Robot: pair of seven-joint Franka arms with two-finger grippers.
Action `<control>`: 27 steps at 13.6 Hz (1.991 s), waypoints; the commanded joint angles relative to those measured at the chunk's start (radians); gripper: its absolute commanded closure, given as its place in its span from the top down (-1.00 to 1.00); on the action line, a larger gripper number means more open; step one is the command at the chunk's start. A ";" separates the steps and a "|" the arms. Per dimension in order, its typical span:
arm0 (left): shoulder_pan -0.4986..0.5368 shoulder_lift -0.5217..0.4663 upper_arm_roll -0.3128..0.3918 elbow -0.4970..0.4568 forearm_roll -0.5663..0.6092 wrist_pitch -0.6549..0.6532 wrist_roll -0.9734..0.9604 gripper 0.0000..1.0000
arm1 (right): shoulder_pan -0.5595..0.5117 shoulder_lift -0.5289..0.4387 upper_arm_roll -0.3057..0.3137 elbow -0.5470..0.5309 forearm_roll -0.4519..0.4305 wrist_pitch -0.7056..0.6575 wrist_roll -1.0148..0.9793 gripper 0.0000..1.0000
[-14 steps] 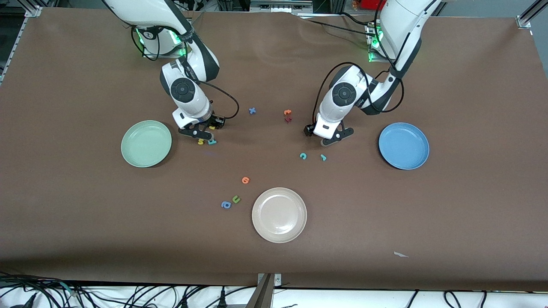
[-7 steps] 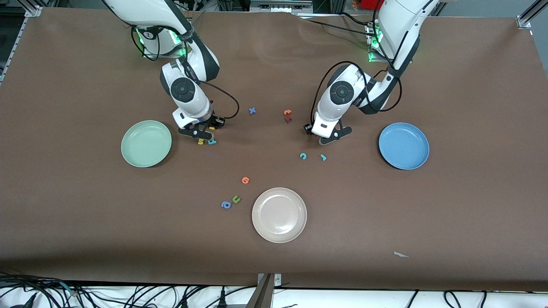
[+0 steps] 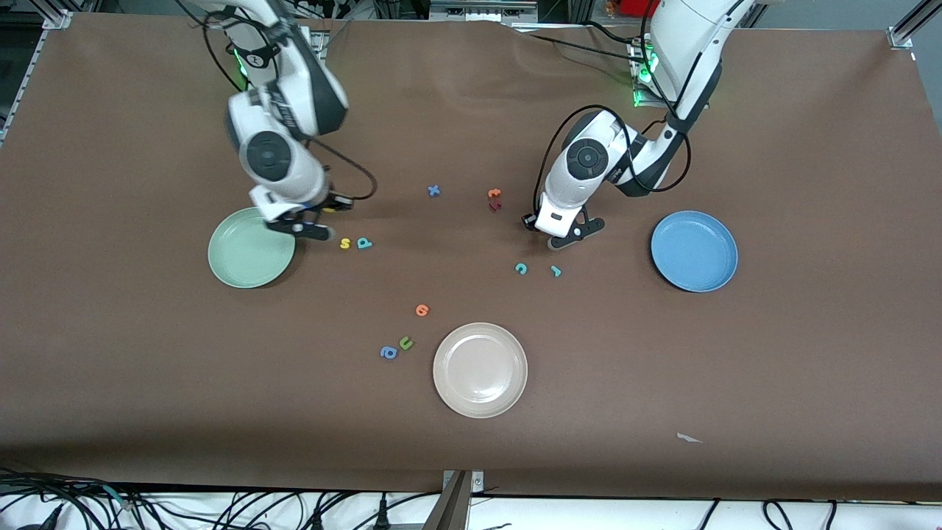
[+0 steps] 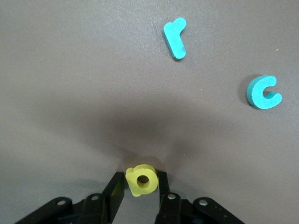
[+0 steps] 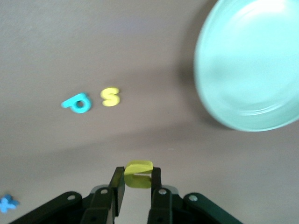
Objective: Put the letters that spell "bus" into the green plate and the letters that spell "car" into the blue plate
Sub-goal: 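Place the yellow a and u on the blue and green plates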
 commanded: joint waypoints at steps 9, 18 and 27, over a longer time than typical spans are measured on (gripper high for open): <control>0.004 0.017 0.021 0.039 0.069 -0.031 -0.019 -0.43 | -0.062 0.185 -0.315 -0.005 0.006 0.190 -0.647 -0.87; 0.305 -0.140 0.016 0.157 0.072 -0.580 0.644 -0.44 | -0.079 0.178 -0.312 0.002 0.015 0.153 -0.667 0.97; 0.564 -0.320 0.015 -0.177 0.072 -0.231 0.975 -0.39 | -0.067 0.101 -0.047 0.170 0.075 -0.099 -0.212 0.97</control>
